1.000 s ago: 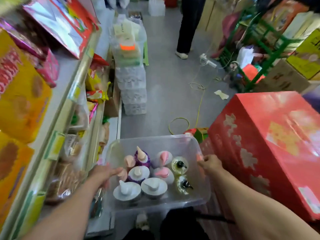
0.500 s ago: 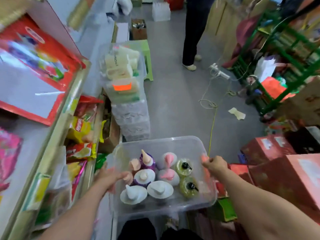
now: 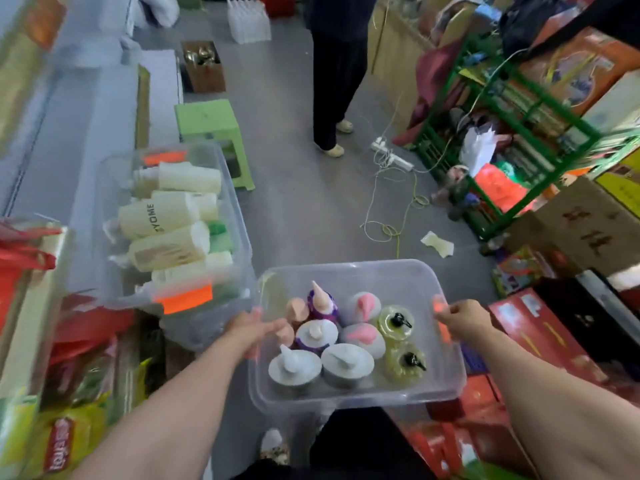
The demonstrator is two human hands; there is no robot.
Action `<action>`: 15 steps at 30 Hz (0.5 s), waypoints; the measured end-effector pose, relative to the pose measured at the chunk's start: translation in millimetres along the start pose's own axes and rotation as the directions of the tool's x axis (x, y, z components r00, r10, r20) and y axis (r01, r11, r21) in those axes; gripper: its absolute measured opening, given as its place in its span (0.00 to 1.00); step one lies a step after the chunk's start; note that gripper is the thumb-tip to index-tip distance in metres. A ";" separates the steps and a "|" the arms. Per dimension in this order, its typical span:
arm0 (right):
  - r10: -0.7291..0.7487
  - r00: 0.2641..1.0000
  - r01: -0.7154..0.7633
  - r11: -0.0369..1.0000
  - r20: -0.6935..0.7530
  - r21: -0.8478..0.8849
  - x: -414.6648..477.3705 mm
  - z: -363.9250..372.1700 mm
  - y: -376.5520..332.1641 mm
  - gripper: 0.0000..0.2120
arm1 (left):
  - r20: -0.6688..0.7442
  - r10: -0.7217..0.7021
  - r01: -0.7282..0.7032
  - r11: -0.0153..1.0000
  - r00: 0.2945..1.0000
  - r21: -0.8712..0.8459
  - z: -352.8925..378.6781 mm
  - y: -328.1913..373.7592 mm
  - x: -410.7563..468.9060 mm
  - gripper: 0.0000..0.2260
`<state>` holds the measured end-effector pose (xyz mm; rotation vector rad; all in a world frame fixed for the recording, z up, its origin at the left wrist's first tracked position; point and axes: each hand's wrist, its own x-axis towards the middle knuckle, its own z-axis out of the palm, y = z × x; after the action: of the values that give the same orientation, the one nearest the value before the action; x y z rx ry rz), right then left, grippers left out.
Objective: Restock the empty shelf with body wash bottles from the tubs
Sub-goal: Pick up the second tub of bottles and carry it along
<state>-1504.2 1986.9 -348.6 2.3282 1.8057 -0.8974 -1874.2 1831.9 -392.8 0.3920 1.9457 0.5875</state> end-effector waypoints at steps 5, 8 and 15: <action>0.066 0.998 -0.064 0.996 -0.025 0.053 80.7 -19.4 -44.8 0.26 | 0.041 -0.023 0.021 0.999 0.999 0.034 -3.8 90.0 72.1 0.30; 0.075 0.997 -0.075 0.995 -0.007 0.061 144.2 -27.6 -80.5 0.26 | -0.010 -0.041 0.041 0.999 0.999 0.014 6.5 138.1 124.9 0.35; 0.085 0.995 -0.088 0.993 0.041 0.079 297.7 -73.1 -187.0 0.22 | -0.052 -0.115 0.116 0.993 0.992 0.029 16.1 260.7 224.4 0.35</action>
<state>-1601.0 2331.7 -374.7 2.3991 1.6699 -1.0130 -1951.5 2166.4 -419.8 0.2845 2.0127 0.4962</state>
